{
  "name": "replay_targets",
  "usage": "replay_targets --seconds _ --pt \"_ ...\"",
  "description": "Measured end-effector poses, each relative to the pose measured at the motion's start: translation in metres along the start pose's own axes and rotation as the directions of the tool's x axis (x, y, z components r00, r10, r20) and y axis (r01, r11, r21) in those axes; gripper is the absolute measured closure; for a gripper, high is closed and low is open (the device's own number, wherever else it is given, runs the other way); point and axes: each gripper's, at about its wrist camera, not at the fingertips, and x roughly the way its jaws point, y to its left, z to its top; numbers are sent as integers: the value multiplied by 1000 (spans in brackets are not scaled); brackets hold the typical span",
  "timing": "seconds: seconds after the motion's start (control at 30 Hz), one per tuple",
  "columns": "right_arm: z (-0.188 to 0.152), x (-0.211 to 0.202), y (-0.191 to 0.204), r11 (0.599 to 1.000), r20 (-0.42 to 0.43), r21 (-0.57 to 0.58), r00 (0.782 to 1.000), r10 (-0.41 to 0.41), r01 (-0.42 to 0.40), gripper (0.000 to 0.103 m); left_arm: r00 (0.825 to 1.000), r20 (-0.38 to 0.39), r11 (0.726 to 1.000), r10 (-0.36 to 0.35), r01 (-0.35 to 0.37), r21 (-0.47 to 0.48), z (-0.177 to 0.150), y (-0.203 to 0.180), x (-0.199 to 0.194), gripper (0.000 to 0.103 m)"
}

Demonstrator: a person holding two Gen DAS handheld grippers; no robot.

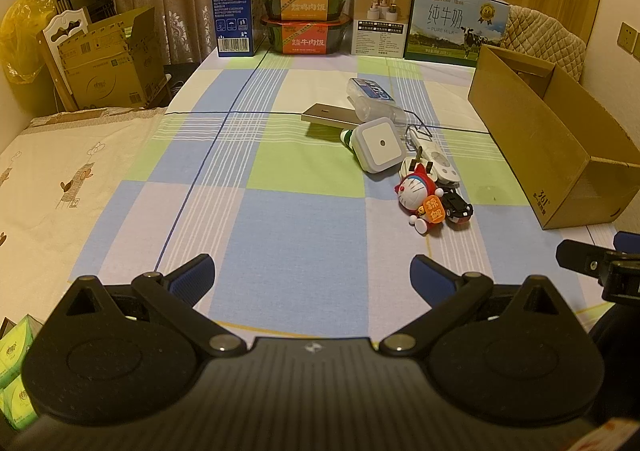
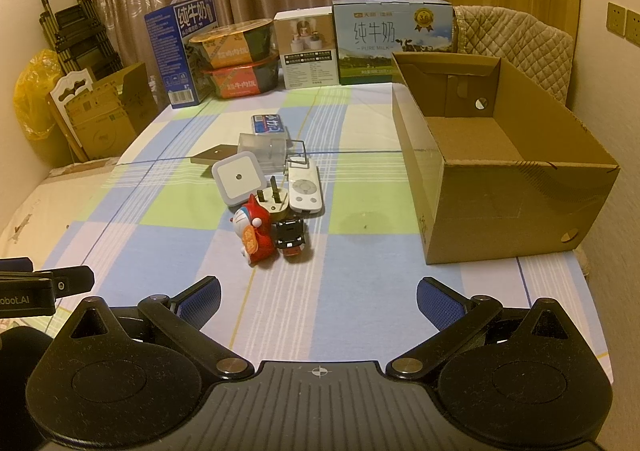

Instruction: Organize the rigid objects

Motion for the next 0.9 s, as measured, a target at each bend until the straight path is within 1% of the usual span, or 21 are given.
replay_targets --seconds 0.5,0.6,0.73,0.9 --pt "-1 1 -4 1000 -2 0 1000 -4 4 2 1000 0 1000 1 -1 -4 0 0 0 1" --pt "-1 1 -3 1000 -5 -6 1000 -16 16 2 1000 -8 1000 -2 2 -15 1 2 -1 1" --pt "1 2 1 999 -13 -31 1000 -24 24 2 999 -23 1000 -22 22 -17 4 3 0 1" --pt "2 7 2 999 -9 -39 1000 -19 18 2 996 -25 996 -81 80 -38 18 4 3 1"
